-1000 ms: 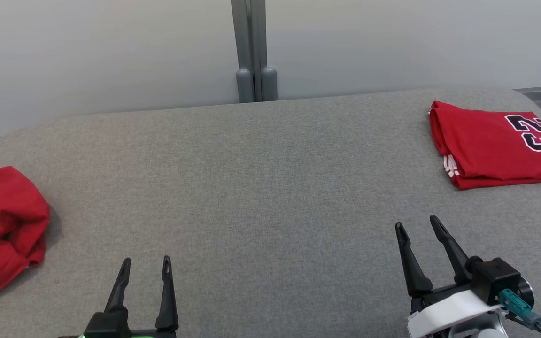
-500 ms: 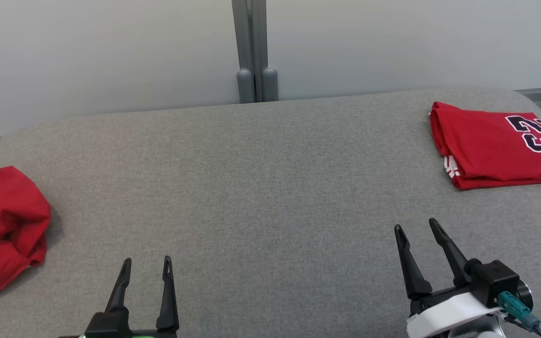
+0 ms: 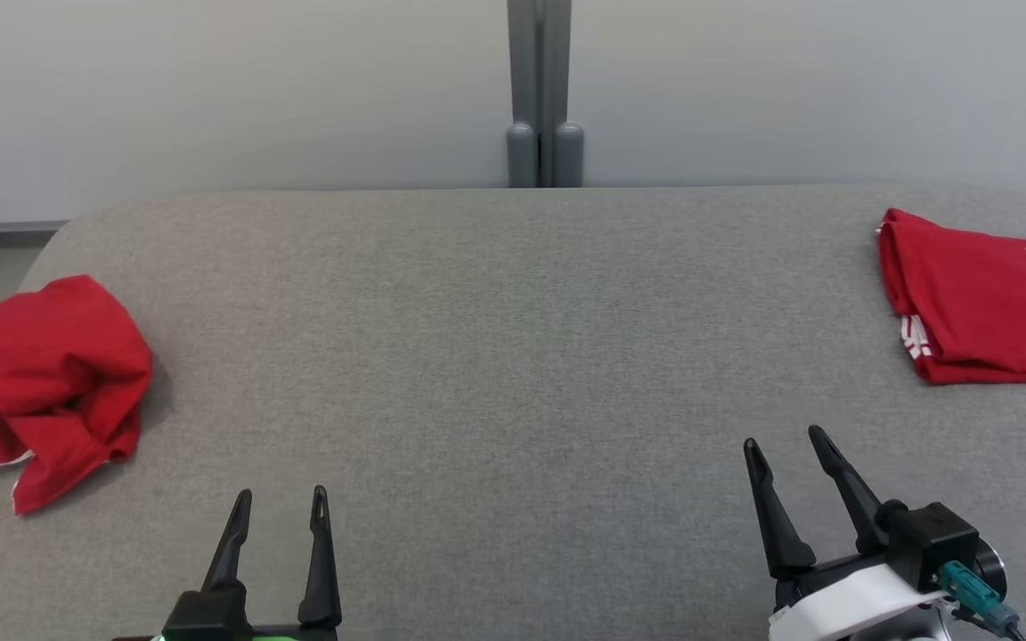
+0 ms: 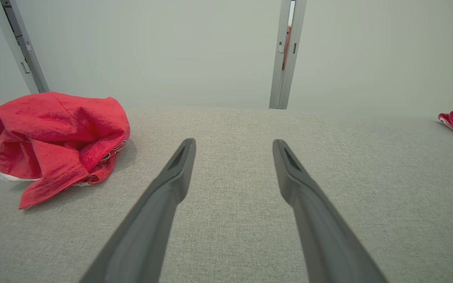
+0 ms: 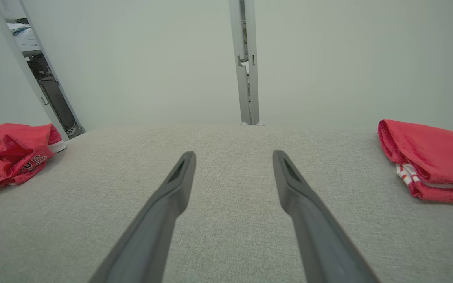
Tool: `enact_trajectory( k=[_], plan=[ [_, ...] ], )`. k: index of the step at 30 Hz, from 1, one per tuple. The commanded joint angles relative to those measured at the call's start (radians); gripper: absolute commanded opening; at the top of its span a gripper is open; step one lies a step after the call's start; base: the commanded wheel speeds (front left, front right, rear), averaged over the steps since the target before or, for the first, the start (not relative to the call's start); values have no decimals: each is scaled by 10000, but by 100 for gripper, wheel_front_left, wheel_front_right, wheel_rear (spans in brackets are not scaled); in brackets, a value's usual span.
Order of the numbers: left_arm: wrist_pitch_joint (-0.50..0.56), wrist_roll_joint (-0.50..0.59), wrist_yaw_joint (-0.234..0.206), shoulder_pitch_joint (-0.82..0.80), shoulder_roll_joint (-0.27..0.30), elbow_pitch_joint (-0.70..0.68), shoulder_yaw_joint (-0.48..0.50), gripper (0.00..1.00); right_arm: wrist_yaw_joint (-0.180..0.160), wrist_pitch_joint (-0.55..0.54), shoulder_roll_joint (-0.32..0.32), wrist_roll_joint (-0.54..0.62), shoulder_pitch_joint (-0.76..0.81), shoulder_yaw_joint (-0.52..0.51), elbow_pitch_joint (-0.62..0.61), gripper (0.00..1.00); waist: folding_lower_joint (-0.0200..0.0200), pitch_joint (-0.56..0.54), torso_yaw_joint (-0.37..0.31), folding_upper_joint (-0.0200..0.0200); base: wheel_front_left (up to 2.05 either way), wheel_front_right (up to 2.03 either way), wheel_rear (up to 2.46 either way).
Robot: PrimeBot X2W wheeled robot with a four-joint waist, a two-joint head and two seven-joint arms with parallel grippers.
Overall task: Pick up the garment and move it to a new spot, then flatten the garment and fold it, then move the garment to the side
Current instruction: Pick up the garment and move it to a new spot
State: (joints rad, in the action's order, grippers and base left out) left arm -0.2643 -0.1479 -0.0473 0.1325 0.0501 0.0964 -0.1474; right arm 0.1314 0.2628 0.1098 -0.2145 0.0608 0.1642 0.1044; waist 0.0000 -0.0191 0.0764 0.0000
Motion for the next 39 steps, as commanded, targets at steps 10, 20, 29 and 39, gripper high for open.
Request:
enact_trajectory(
  k=[10,20,29,39],
  plan=[
    [4,47,-242,29,12,-180,154,100,-14,27,-31,11,-39,152,67,100,0,238,1971,0,0,0,0],
    [4,-86,-240,170,10,-441,410,100,-15,27,-59,52,-95,191,56,100,0,325,2901,0,0,0,0],
    [4,39,-337,143,12,-474,501,100,-14,27,-53,63,-53,186,88,100,0,395,3153,0,0,0,0],
    [4,-78,-180,-934,12,-863,1314,100,-15,27,284,146,-366,179,-65,100,0,1121,3221,0,0,0,0]
  ],
)
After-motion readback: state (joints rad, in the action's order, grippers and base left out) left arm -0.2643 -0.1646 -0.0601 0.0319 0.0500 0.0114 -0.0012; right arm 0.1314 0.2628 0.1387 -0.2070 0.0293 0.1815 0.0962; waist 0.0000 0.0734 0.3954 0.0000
